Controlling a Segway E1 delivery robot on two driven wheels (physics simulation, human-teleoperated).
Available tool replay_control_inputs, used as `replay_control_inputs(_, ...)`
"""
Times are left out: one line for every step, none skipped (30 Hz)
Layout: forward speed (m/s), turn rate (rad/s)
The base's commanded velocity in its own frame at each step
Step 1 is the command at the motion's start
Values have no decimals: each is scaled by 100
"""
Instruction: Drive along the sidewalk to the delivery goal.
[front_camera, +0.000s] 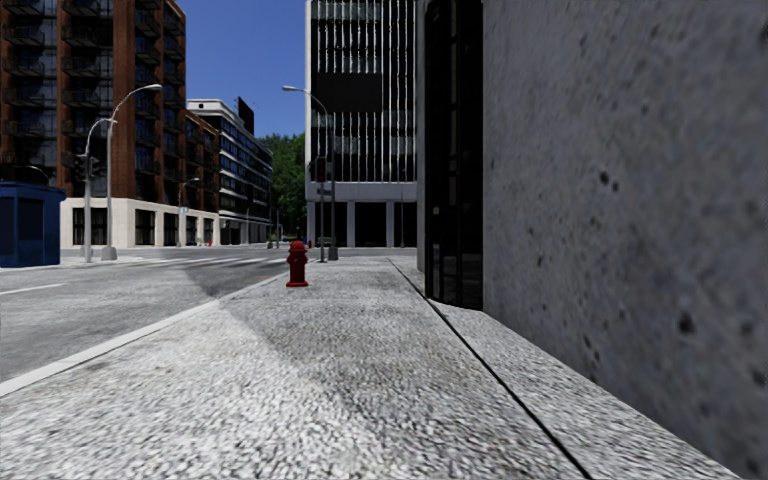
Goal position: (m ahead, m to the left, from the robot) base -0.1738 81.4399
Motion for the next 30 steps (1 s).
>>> replay_control_inputs(200, 0)
replay_control_inputs(200, 0)
replay_control_inputs(200, 0)
replay_control_inputs(200, 0)
replay_control_inputs(200, 0)
replay_control_inputs(200, 0)
replay_control_inputs(200, 0)
replay_control_inputs(200, 0)
replay_control_inputs(200, 0)
replay_control_inputs(200, 0)
replay_control_inputs(200, 0)
replay_control_inputs(200, 0)
replay_control_inputs(200, 0)
replay_control_inputs(200, 0)
replay_control_inputs(200, 0)
replay_control_inputs(200, 0)
replay_control_inputs(200, 0)
replay_control_inputs(200, 0)
replay_control_inputs(200, 0)
replay_control_inputs(200, 0)
replay_control_inputs(200, 0)
replay_control_inputs(200, 0)
replay_control_inputs(200, 0)
replay_control_inputs(200, 0)
replay_control_inputs(200, 0)
replay_control_inputs(200, 5)
replay_control_inputs(200, 5)
replay_control_inputs(200, 22)
replay_control_inputs(200, 34)
replay_control_inputs(200, 36)
